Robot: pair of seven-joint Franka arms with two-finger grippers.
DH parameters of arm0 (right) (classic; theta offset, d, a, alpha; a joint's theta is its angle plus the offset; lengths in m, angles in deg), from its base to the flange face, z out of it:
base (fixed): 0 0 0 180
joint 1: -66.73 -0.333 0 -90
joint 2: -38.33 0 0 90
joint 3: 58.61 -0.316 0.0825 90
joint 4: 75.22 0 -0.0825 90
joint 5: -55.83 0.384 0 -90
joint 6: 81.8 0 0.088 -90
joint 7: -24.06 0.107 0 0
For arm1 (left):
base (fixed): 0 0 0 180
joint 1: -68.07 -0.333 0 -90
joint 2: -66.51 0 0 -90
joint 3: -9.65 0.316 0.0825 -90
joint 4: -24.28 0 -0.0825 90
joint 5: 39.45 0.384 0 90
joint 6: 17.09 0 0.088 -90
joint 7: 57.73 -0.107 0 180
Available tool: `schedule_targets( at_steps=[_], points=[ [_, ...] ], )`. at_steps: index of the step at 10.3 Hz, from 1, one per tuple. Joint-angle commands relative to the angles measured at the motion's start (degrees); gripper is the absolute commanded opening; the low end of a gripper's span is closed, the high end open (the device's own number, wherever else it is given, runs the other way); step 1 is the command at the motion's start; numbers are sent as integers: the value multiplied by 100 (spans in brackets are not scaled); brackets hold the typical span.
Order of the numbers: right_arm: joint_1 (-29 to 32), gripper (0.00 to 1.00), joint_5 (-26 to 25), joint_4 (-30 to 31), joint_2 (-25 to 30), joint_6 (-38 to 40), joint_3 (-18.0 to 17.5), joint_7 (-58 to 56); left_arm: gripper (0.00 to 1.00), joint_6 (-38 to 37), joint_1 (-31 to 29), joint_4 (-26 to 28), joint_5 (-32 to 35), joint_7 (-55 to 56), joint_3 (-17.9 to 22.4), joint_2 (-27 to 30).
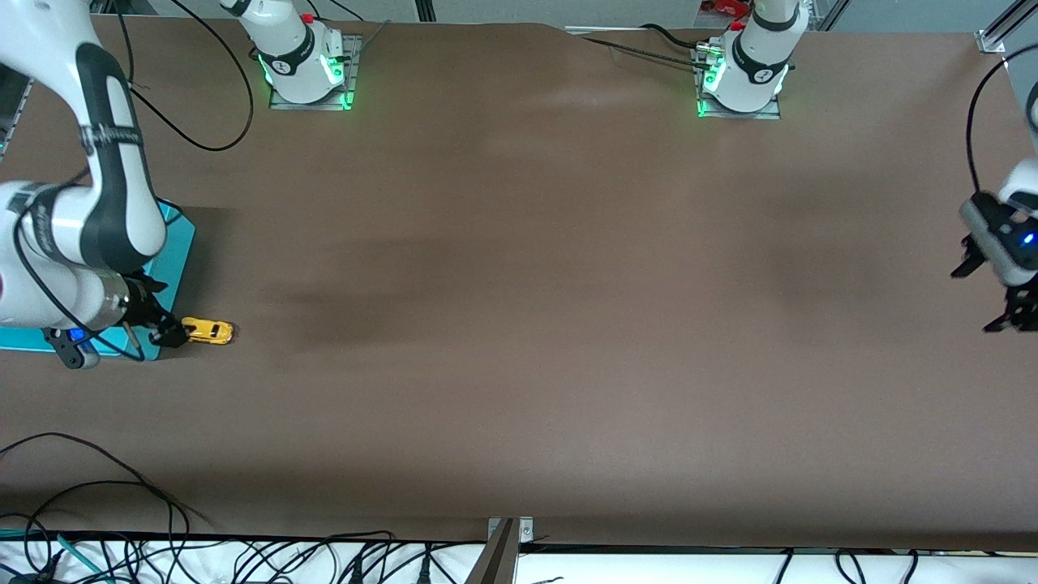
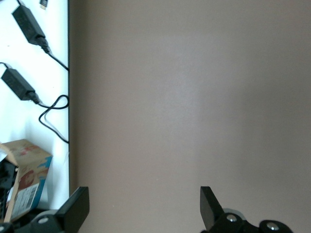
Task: Wind up and store yellow beetle car
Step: 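Reach the right gripper to the car while the left gripper rises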
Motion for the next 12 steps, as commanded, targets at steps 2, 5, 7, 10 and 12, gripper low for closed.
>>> schedule_targets(
  at_steps=[2,5,7,10,12],
  points=[
    [98,100,-80,-38,-430,-546,14,1328,100,-915,59,99,-87,845,60,931],
    [168,100,-62,357,-457,-1214,14,2085,100,-1795,67,-216,-78,2453,51,1231],
    [247,100,-62,769,-449,-1749,14,2157,100,-2609,76,-707,-78,3750,25,1232],
    [248,100,-71,1447,-396,-2663,41,2438,100,-3509,506,-1289,-69,6220,-98,1232],
    [256,65,-54,1580,-387,-2833,58,2534,100,-4069,516,-1552,-69,7661,-396,1223]
  ],
)
